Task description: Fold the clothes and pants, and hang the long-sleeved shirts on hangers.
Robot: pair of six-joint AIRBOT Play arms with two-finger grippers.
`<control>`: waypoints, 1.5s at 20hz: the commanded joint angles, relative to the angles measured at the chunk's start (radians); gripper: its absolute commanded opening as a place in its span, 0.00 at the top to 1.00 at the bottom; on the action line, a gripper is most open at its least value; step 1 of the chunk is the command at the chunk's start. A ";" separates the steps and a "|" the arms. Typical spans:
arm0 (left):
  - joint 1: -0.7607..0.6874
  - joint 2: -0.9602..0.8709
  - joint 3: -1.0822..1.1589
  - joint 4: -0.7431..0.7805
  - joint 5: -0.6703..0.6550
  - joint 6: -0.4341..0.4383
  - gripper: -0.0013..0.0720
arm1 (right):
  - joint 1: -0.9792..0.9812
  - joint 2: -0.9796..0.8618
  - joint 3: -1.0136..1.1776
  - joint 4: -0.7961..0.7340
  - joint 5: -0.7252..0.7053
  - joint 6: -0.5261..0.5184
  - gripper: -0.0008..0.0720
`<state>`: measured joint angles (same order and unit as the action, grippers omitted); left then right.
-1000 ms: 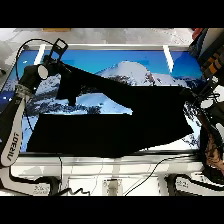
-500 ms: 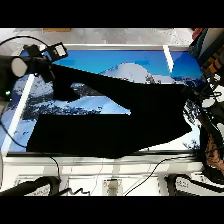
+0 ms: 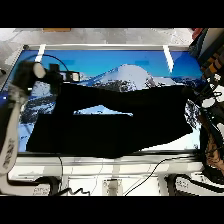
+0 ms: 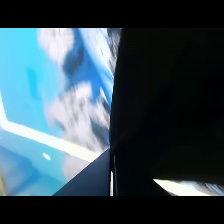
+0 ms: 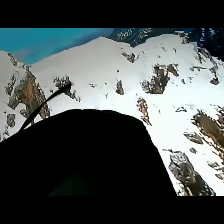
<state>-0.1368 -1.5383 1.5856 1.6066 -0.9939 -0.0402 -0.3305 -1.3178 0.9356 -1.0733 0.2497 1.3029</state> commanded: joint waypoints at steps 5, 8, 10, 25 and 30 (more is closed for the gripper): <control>-0.063 -0.247 0.000 -0.026 0.567 -0.291 0.07 | 0.000 0.000 0.000 -0.004 0.000 0.000 0.96; -0.052 -0.225 0.000 -0.005 0.618 -0.660 0.06 | 0.000 0.000 0.000 -0.004 0.000 0.000 0.96; -0.031 -0.183 0.000 0.005 0.552 -0.879 0.18 | 0.000 0.000 0.000 -0.004 0.000 0.000 0.96; 0.351 -0.152 -0.001 -0.218 -0.311 -0.890 0.18 | 0.000 0.000 0.000 -0.007 0.000 -0.001 0.96; 0.367 -0.181 -0.001 -0.277 -0.302 -0.763 0.18 | 0.000 0.000 0.000 -0.007 0.000 0.000 0.96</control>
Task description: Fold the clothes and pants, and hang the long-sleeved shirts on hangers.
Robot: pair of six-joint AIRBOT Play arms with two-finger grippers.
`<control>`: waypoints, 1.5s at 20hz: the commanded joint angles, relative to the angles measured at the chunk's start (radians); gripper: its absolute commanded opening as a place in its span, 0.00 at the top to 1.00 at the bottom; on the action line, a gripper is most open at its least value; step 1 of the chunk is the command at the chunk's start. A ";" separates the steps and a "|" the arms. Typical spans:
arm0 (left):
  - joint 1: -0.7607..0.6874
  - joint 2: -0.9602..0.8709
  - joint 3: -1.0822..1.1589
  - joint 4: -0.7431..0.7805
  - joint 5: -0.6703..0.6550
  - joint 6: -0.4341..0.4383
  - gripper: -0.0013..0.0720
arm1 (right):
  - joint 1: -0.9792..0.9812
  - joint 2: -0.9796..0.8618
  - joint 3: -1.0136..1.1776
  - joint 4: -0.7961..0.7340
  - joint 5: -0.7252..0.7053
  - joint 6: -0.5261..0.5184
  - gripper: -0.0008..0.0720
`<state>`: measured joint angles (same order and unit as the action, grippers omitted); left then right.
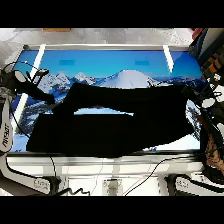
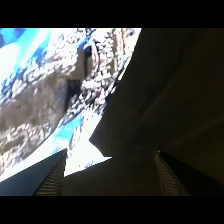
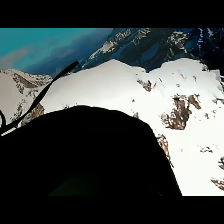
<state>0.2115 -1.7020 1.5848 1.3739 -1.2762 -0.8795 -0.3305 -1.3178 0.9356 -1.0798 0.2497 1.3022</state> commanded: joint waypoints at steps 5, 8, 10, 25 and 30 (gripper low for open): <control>-0.025 -0.091 0.000 -0.044 -0.020 0.083 0.18 | 0.001 0.000 0.000 0.000 0.001 0.000 0.96; -0.047 -0.126 0.000 -0.044 -0.018 0.126 0.18 | 0.001 0.000 0.000 0.000 0.001 0.000 0.96; -0.053 -0.145 0.000 -0.040 0.010 0.125 0.19 | 0.001 0.000 0.000 0.000 0.001 0.000 0.96; -0.055 0.118 0.011 0.414 0.497 0.110 0.97 | 0.001 0.000 0.000 0.000 0.023 0.000 0.96; -0.056 0.092 0.011 0.376 0.671 0.110 0.97 | 0.001 -0.001 0.000 0.000 0.006 0.000 0.96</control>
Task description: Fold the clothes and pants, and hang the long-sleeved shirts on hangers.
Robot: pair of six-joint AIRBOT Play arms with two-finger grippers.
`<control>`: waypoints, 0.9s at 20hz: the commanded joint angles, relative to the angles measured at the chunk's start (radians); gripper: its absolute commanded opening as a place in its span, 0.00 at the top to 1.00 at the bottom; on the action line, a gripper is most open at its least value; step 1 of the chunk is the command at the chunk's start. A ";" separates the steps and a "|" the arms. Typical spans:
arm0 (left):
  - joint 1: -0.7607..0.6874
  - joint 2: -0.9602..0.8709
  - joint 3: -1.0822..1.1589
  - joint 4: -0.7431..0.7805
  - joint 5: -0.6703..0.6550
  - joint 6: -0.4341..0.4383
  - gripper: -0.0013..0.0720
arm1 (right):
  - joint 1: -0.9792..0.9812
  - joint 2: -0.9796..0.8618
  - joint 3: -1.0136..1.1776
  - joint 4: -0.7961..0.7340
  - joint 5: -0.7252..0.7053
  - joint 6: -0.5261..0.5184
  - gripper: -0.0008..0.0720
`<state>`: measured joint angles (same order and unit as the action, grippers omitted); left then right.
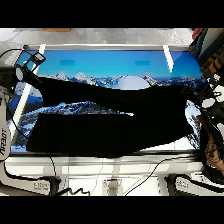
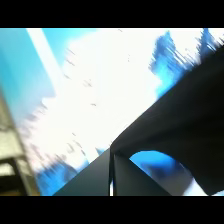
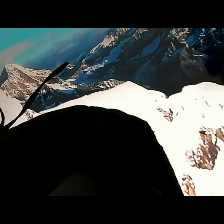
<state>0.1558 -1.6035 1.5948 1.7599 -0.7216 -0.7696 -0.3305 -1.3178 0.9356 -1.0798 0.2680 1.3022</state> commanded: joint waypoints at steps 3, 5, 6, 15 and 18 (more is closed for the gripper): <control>-0.002 -0.051 0.001 -0.014 0.116 0.000 0.97 | 0.001 -0.013 0.000 0.006 -0.114 0.002 0.96; -0.012 -0.080 0.001 -0.017 0.116 0.000 0.97 | 0.001 -0.026 0.000 0.045 -0.208 0.024 0.96; -0.020 -0.091 0.001 -0.018 0.118 0.000 0.97 | 0.001 -0.033 0.000 0.077 -0.264 0.037 0.96; -0.099 -0.184 0.001 -0.016 0.253 0.000 0.97 | 0.001 -0.137 0.001 0.124 -0.398 0.050 0.96; -0.108 -0.178 0.001 0.041 0.409 0.000 0.97 | 0.001 -0.145 0.001 0.124 -0.397 0.050 0.96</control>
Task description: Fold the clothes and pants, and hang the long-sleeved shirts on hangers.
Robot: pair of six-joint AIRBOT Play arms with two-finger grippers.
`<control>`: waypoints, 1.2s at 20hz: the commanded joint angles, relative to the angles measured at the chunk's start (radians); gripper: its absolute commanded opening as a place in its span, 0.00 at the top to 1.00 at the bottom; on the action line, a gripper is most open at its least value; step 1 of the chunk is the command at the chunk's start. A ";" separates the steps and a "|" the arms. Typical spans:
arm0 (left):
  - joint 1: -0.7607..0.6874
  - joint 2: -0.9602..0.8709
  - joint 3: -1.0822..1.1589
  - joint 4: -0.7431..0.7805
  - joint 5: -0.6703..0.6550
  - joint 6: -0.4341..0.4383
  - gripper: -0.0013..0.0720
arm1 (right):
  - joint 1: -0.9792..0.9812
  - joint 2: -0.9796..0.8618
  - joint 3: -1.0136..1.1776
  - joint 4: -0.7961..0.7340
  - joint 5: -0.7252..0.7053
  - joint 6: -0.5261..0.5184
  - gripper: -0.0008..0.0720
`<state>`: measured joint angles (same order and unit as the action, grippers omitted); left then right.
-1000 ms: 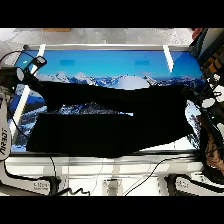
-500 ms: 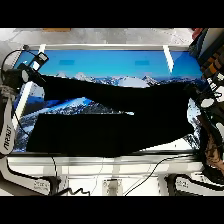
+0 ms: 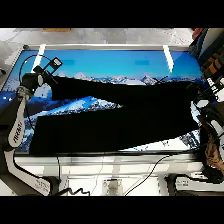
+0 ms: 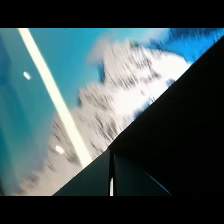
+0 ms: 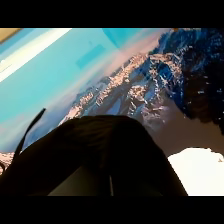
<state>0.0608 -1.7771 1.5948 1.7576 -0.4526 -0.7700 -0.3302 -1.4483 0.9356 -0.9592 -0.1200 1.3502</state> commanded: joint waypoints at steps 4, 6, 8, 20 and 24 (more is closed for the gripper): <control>-0.014 0.072 0.001 0.049 0.359 0.001 0.97 | 0.001 -0.015 0.001 0.003 -0.007 0.002 0.96; -0.010 0.117 0.001 0.048 0.354 0.001 0.97 | 0.001 -0.014 0.001 0.003 -0.001 0.002 0.96; -0.010 0.151 0.001 0.031 0.284 -0.001 0.97 | 0.001 -0.014 0.001 0.003 0.003 0.002 0.96; 0.063 0.169 -0.297 0.132 -0.517 -0.278 0.98 | 0.001 -0.014 0.000 0.003 0.034 0.002 0.96; 0.080 0.167 -0.298 0.205 -0.475 -0.278 0.98 | 0.001 -0.014 0.001 0.002 0.034 0.001 0.96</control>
<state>0.1272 -1.6081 1.3144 1.9049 -0.9276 -1.0405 -0.3305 -1.4620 0.9356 -0.9569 -0.0868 1.3521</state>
